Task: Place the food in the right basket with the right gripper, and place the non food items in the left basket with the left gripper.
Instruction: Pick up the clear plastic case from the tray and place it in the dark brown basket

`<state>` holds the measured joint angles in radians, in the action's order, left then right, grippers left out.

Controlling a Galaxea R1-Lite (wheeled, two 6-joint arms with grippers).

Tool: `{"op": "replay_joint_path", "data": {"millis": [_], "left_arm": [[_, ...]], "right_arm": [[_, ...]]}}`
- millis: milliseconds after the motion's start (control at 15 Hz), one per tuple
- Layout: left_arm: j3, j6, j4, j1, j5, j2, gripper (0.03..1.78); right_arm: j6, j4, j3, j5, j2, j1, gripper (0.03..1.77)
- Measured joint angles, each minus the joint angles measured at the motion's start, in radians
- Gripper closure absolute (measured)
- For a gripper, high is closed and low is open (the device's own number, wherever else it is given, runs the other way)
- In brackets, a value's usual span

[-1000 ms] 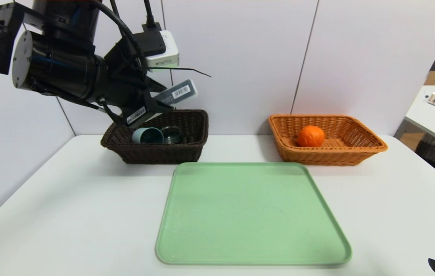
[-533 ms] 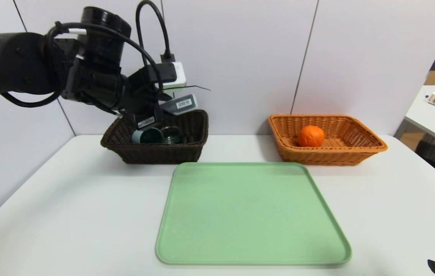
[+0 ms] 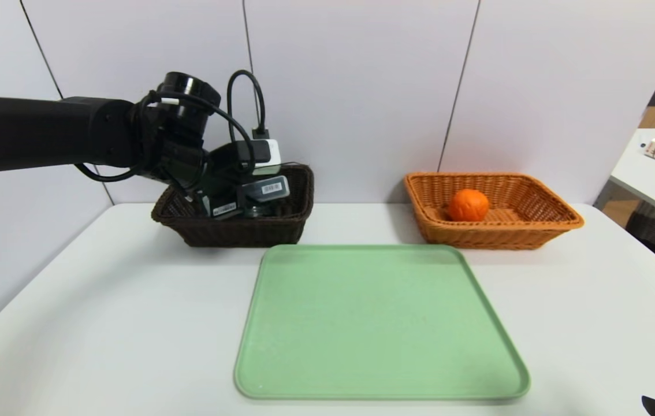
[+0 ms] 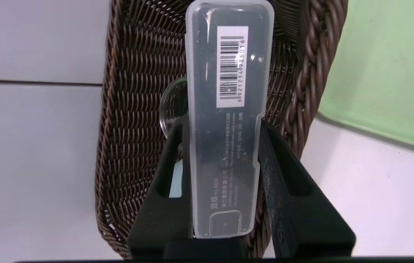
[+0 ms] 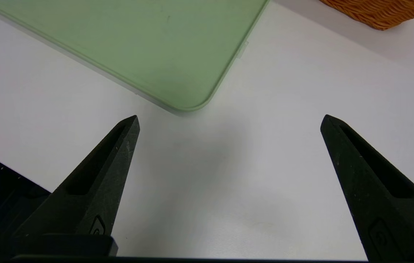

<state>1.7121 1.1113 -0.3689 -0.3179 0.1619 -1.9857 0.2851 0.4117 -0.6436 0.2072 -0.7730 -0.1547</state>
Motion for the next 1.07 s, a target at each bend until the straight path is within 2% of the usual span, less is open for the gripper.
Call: {"op": "replay_joint_path", "data": {"millis": [200,400,600,933,1067], "left_arm": [[0.011,0.009,0.002,0.003,-0.004,-0.02,1.25],[0.018,0.006,0.013,0.002,-0.007,-0.027,0.89],[0.018,0.006,0.034,0.003,-0.005,-0.024,0.64],[0.016,-0.007,0.036,-0.001,-0.005,0.026,0.39],[0.025,-0.048,0.04,-0.007,-0.005,0.069,0.33]], "right_arm": [[0.0,0.0,0.001,0.0,0.0,0.0,0.09],[0.001,0.0,0.011,0.001,0.0,0.0,0.09],[0.002,-0.001,0.014,0.001,0.0,0.0,0.09],[0.003,-0.001,0.014,0.0,0.0,0.0,0.09],[0.003,-0.001,0.015,0.0,0.0,0.0,0.09]]}}
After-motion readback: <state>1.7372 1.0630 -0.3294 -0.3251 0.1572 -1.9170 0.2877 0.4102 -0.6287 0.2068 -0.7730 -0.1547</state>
